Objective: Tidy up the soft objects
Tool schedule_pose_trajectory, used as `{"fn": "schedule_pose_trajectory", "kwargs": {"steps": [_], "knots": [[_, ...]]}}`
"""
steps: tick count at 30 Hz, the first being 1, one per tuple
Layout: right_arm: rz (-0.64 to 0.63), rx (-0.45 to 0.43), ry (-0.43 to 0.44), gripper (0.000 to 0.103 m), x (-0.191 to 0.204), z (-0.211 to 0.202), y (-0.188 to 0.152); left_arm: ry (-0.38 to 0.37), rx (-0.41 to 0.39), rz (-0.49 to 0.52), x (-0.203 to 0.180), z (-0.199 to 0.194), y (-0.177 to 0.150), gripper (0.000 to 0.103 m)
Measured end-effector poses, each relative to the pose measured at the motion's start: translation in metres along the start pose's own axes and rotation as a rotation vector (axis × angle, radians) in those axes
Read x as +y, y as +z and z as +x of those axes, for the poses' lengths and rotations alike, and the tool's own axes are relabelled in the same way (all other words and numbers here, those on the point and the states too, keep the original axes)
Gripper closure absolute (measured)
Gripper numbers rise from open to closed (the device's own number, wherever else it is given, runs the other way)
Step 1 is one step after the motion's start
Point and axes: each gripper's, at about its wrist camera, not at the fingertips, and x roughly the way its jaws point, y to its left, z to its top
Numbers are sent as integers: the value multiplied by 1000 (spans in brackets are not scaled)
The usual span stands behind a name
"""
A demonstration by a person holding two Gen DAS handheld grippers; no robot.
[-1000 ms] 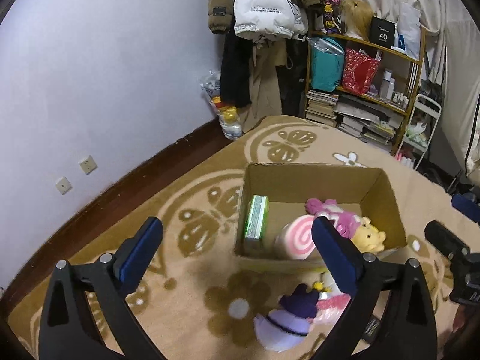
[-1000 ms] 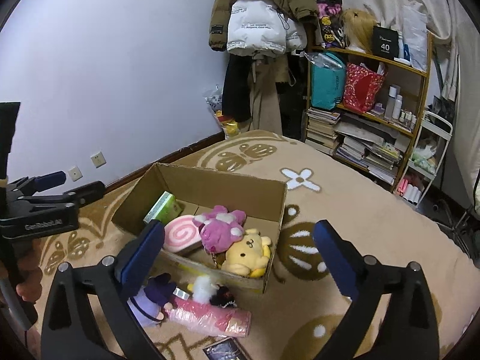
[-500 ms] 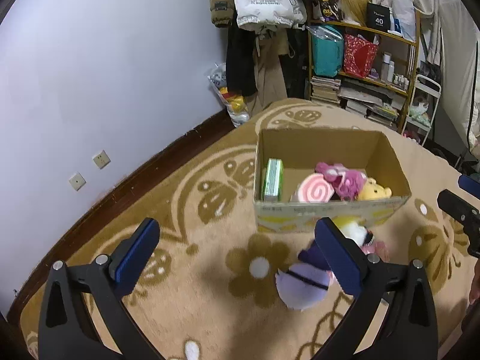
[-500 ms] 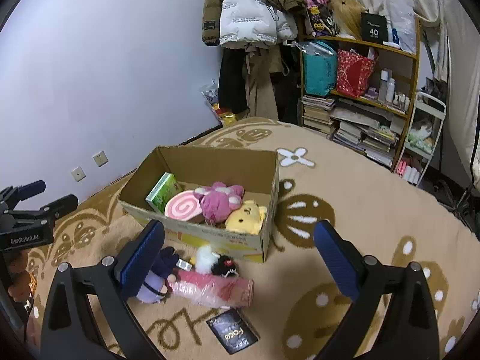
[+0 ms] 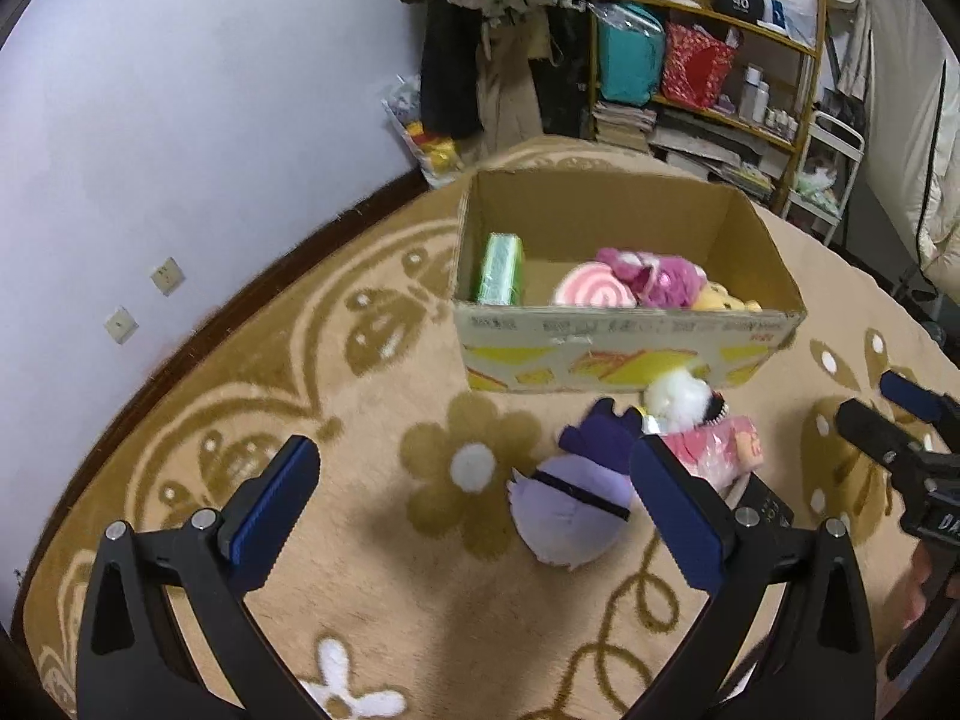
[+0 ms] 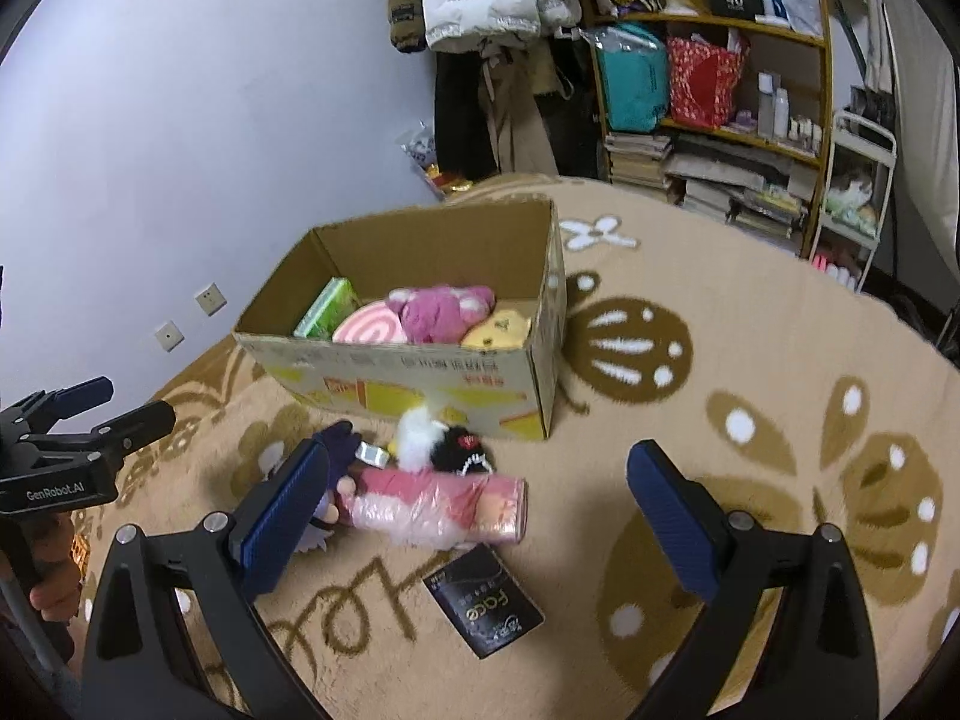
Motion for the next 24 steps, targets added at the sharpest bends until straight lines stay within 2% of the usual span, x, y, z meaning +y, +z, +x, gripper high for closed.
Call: {"fn": "schedule_pose_trajectory", "kwargs": {"steps": [12, 24], "knots": [[-26, 113, 26, 0, -4, 44, -40, -61, 127, -4, -11, 47, -11, 1], [-46, 171, 8, 1, -7, 71, -55, -104, 209, -36, -18, 81, -15, 1]]}}
